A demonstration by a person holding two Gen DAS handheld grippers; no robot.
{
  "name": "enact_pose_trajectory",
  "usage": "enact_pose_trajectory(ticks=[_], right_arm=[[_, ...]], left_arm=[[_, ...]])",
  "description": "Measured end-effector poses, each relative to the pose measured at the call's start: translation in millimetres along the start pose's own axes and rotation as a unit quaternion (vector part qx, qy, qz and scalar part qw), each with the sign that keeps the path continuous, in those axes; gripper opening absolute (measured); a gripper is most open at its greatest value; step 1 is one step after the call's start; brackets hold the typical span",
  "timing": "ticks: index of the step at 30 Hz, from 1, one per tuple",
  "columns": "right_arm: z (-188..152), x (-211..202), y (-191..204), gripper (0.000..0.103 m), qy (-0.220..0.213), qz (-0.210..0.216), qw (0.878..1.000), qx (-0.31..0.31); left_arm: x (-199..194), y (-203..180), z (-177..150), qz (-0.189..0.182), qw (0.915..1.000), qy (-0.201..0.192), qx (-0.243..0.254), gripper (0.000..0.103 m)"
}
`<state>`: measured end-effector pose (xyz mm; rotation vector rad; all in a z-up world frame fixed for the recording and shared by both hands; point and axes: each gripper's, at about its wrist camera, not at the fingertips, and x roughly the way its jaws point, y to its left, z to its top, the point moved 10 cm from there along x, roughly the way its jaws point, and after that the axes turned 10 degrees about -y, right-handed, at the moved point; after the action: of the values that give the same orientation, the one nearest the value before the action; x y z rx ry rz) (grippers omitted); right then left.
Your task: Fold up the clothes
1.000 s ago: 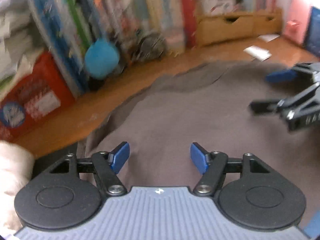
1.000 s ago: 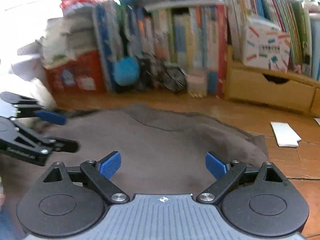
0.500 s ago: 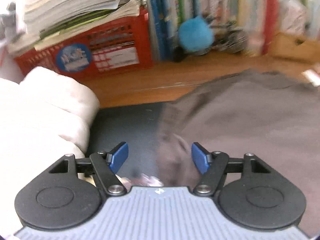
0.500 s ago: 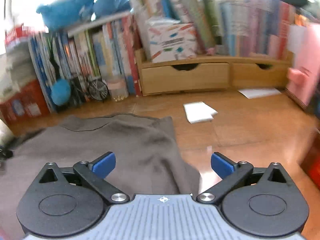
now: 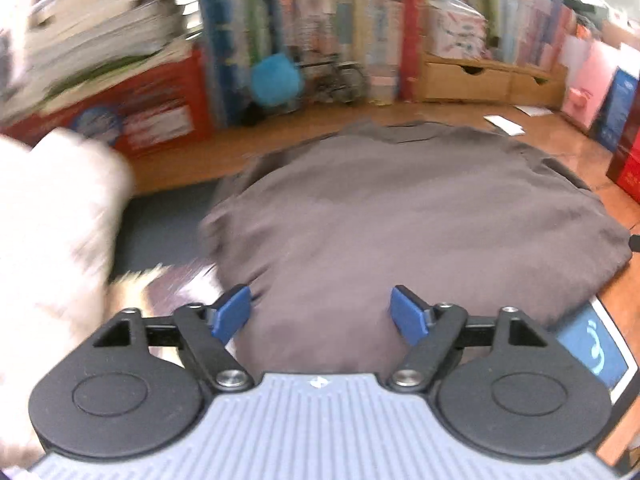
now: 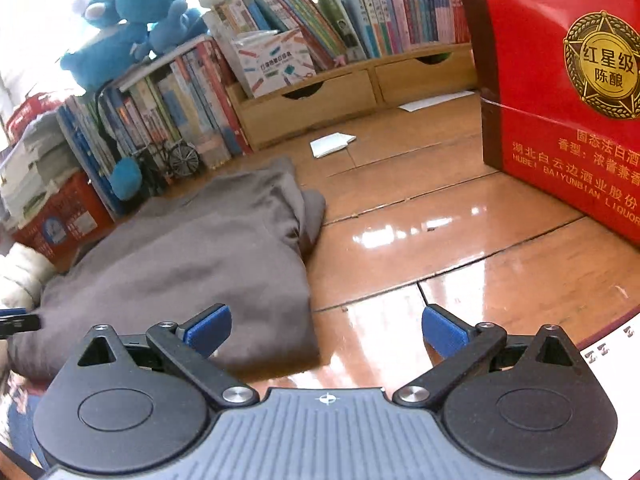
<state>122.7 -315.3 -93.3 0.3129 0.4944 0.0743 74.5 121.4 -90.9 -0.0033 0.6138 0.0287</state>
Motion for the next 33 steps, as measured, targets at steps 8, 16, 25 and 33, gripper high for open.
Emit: enact_pose_trajectory(ticks=[8, 16, 25, 33], right_arm=[[-5, 8, 23, 0.103, -0.025, 0.054, 0.998, -0.012], [-5, 16, 44, 0.048, -0.006, 0.082, 0.996, -0.020], [-8, -33, 37, 0.013, 0.005, 0.074, 0.997, -0.005], [-14, -100, 34, 0.043, -0.012, 0.054, 0.993, -0.104]], left_arm=[[-14, 31, -24, -0.018, 0.9979, -0.002, -0.063, 0.098], [7, 1, -32, -0.100, 0.9904, 0.024, -0.092, 0.071], [-26, 2, -34, -0.153, 0.9825, 0.040, -0.098, 0.018], [-65, 6, -58, -0.094, 0.9938, 0.059, 0.002, 0.034]])
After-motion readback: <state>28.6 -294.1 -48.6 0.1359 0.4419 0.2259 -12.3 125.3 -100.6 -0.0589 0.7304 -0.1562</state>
